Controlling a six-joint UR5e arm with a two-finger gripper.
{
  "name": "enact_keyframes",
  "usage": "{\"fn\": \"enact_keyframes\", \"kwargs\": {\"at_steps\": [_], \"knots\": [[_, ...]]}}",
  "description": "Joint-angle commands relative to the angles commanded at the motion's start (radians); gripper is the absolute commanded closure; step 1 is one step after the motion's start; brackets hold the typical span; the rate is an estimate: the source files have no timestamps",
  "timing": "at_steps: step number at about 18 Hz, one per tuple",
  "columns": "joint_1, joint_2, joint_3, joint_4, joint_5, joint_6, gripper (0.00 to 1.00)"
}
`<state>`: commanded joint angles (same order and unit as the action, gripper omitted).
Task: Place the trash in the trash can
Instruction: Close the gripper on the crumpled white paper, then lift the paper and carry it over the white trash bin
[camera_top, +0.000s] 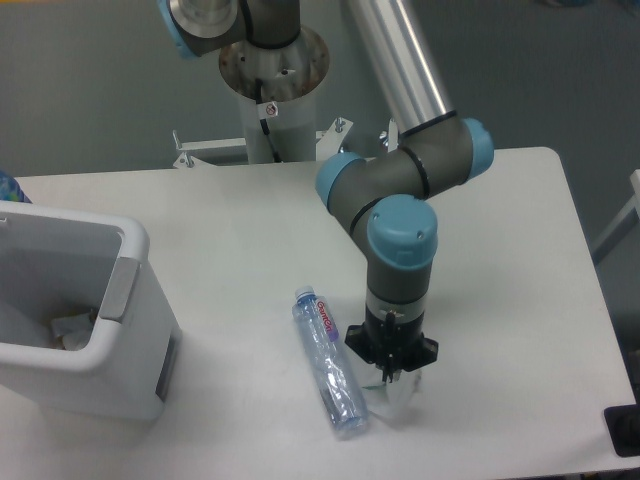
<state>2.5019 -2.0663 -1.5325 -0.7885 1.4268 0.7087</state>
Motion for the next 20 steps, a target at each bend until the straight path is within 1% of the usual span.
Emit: {"fn": "enact_keyframes", "kwargs": {"at_steps": [5, 11, 14, 17, 20], "knots": [[0.034, 0.038, 0.031, -0.002, -0.127, -0.044, 1.0], [0.037, 0.098, 0.034, -0.003, -0.196, -0.048, 1.0], [0.029, 0.132, 0.029, -0.003, -0.247, -0.069, 1.0], [0.017, 0.178, 0.022, -0.005, -0.313, -0.084, 1.0], [-0.029, 0.212, 0.02, -0.005, -0.356, -0.098, 1.0]]}}
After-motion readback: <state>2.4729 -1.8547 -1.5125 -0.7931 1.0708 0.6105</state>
